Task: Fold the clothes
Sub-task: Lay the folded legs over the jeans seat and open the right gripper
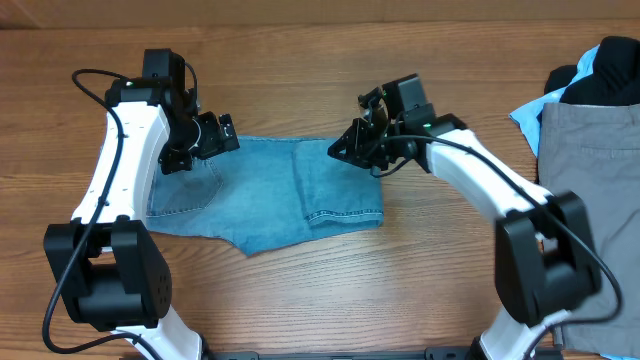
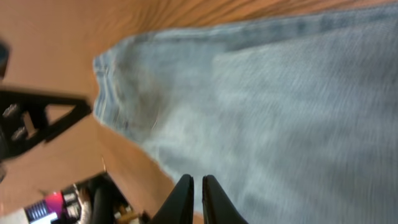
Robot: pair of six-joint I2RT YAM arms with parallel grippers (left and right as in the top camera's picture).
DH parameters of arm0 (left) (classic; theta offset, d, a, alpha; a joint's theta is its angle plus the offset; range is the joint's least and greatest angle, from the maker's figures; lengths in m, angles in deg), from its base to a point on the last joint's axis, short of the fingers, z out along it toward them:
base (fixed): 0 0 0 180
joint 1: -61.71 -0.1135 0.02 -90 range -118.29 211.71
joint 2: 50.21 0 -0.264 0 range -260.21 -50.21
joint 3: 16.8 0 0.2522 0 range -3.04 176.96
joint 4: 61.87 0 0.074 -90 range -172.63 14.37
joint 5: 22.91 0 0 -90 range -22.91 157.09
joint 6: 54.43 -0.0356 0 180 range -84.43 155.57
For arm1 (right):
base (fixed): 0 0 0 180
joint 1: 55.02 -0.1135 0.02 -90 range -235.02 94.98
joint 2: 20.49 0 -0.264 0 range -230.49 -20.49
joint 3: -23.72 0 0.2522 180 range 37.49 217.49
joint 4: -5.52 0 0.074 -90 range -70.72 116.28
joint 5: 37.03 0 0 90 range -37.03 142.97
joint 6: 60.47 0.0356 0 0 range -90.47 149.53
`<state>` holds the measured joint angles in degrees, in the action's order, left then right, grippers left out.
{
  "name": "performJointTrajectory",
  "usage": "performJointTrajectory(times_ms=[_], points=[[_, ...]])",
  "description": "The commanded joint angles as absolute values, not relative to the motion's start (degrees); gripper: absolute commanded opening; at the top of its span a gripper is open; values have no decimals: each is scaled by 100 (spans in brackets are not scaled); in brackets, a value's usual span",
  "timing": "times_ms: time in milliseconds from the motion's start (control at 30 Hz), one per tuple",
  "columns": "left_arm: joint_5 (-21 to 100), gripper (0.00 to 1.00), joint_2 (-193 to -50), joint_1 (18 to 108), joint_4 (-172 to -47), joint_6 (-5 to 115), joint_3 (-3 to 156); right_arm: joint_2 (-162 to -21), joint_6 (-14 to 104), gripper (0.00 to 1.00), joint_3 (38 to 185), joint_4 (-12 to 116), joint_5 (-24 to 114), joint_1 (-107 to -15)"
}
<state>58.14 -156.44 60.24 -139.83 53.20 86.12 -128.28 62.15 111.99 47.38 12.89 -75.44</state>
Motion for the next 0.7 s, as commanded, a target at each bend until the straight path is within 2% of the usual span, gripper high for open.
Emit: performJointTrajectory(times_ms=[0,167,300,467,567,667], points=[[5851,100,-15491,6063,-13939,5338,8593,-12725,5513,10,11157,5162,1344,-7702],[5851,100,-15491,6063,-13902,5338,8593,-12734,5550,16,10755,5074,1350,-8016],[5851,100,-15491,6063,-13907,5338,8593,-12739,6143,21,10420,4683,1665,-8353],[5857,100,-15491,6063,-13953,5333,8593,-12944,6954,22,10023,4121,1755,-8578],[5873,100,-15491,6063,-14012,5331,8593,-13222,7227,18,9916,4075,1731,-8580],[5873,100,-15491,6063,-14031,5226,8593,-13497,7465,6,9896,4032,1514,-8447]])
